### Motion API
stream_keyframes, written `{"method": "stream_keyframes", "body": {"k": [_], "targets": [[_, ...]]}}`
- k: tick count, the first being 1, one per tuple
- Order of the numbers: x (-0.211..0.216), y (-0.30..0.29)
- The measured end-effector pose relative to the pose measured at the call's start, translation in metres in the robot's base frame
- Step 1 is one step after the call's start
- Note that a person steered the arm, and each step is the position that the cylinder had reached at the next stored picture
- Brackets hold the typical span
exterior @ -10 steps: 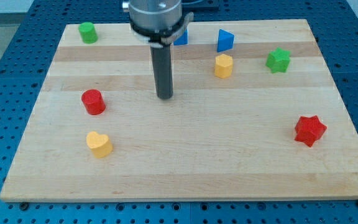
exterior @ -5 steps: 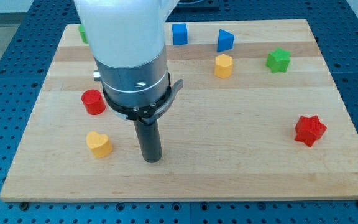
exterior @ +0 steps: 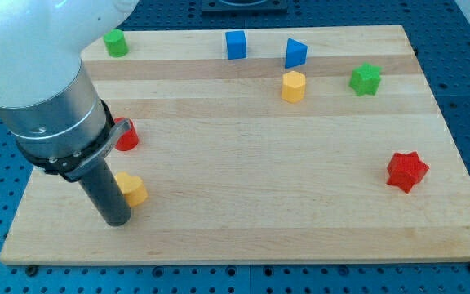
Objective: Place the yellow heart at the bottom side of the yellow hexagon
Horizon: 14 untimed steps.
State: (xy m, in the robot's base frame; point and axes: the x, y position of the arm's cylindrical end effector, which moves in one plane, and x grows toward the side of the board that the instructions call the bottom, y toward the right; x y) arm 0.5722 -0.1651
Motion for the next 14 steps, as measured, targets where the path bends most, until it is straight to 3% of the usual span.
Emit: {"method": "stream_keyframes", "body": {"k": [6,9,14], "targets": [[-0.071,0.014],[-0.133,0.034],[-0.123,0.106]]}}
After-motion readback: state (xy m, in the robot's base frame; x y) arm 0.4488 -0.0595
